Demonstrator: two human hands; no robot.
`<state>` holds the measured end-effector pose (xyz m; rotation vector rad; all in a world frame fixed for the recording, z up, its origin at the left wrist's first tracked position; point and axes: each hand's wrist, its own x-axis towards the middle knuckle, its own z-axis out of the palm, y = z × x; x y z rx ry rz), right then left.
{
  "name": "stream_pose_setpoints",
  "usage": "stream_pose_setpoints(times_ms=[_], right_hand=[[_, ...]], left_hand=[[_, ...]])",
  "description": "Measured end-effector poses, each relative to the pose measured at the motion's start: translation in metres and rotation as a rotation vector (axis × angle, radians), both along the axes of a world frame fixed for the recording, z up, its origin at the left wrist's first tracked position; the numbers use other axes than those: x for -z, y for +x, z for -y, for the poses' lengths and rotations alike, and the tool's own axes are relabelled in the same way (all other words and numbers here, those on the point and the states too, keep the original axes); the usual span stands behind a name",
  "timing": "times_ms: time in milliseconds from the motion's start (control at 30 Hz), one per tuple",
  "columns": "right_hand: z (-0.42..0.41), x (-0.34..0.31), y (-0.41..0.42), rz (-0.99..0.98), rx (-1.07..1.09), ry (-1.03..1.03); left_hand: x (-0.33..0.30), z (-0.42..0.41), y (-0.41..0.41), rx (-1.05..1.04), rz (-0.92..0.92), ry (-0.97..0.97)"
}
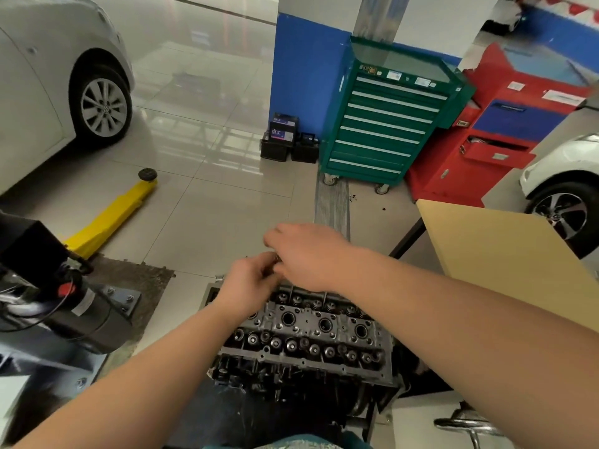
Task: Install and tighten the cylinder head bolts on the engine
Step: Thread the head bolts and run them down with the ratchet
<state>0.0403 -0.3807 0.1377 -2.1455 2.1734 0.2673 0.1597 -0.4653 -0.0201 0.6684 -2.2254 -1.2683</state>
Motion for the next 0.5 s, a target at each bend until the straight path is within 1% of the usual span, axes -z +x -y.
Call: stream_pose_setpoints(times_ms=[67, 133, 200, 300, 333, 400, 467, 500], right_hand=[[-0.005, -0.003, -0.004, 0.003, -0.047, 0.059], [-0.007, 0.000, -0.004, -0.021, 0.028, 0.031], [-0.005, 0.005, 0.001, -0.075, 0.142, -0.001], [0.000, 0.011, 0.006, -0.142, 0.262, -0.020], [0.000, 0.012, 0.007, -0.146, 0.256, -0.025], [-0.003, 0.011, 0.002, -0.082, 0.164, -0.029], [-0.008, 0.008, -0.007, 0.027, 0.008, 0.028], [-0.010, 0.006, -0.010, 0.049, -0.053, 0.056]], left_hand=[[-0.003, 0.004, 0.000, 0.103, 0.042, -0.003], [-0.006, 0.005, 0.000, 0.160, 0.052, 0.031], [-0.006, 0.000, 0.000, 0.129, -0.010, 0.038], [0.000, -0.012, -0.003, -0.052, -0.097, -0.091], [0.002, -0.015, -0.003, -0.099, -0.108, -0.131], [0.001, -0.016, -0.002, -0.109, -0.098, -0.147], [-0.001, -0.007, 0.000, -0.048, -0.061, -0.120], [-0.004, -0.001, 0.002, 0.005, -0.035, -0.089]])
